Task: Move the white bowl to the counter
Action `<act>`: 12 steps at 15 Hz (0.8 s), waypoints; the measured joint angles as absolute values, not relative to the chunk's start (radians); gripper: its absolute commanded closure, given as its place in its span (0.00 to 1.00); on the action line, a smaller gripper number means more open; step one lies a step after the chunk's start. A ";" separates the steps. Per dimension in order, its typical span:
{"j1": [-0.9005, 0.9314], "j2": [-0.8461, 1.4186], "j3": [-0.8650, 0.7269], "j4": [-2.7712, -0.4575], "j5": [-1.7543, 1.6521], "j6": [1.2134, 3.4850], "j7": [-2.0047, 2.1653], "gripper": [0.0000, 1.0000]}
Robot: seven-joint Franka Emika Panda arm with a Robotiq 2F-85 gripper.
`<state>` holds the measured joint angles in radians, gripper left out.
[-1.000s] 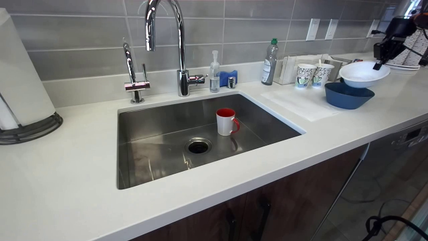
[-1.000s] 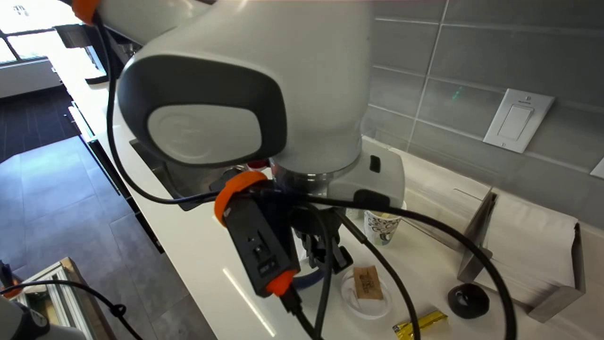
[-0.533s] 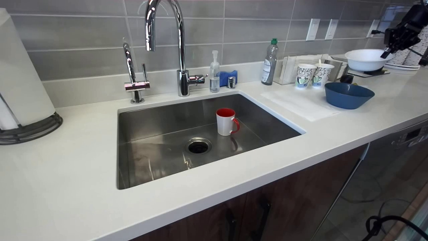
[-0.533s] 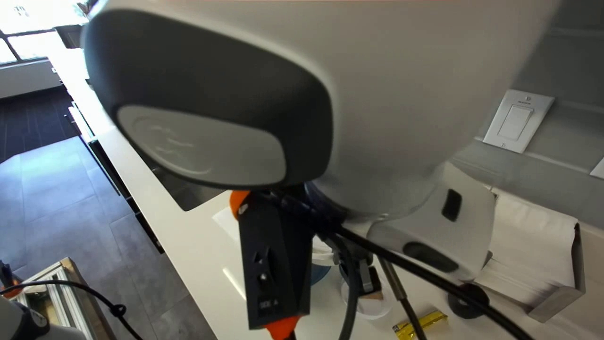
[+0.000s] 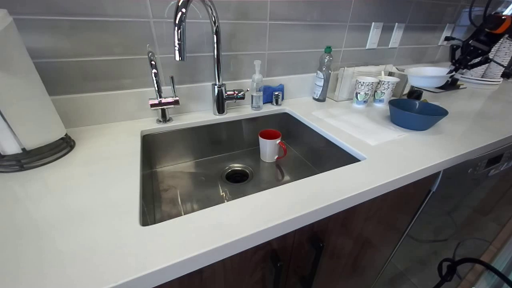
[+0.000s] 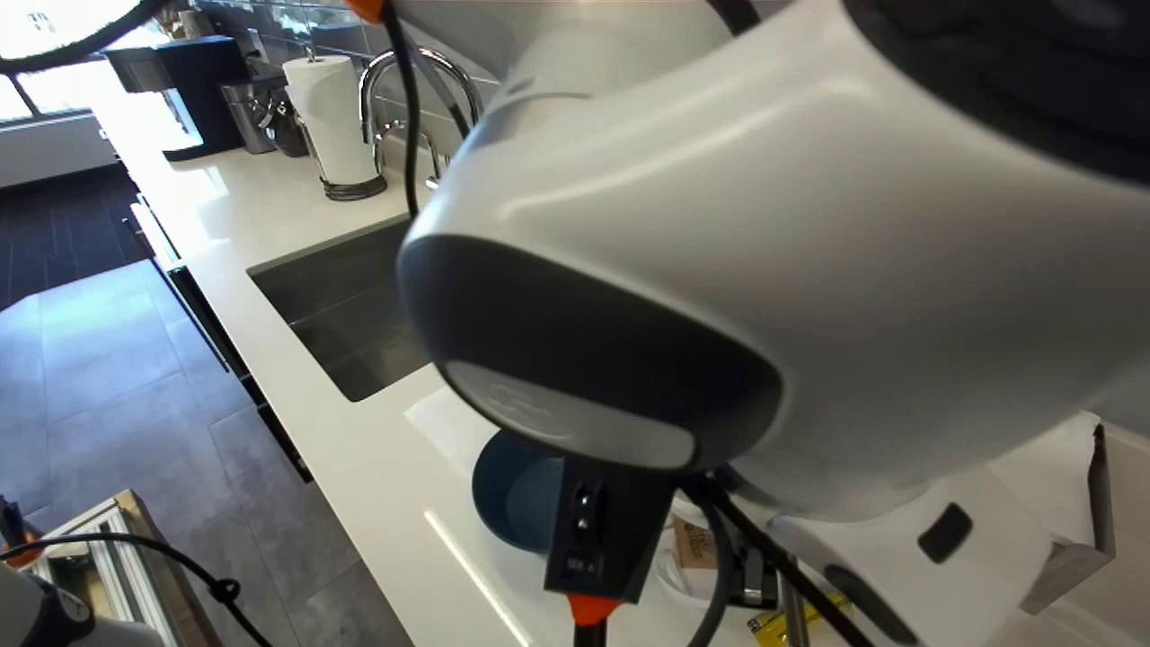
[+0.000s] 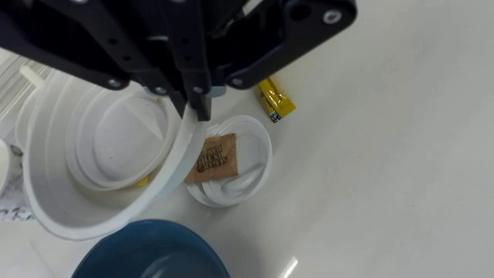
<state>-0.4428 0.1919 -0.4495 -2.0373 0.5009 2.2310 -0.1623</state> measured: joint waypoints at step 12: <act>-0.543 0.401 -0.442 -1.904 0.643 2.417 0.249 0.99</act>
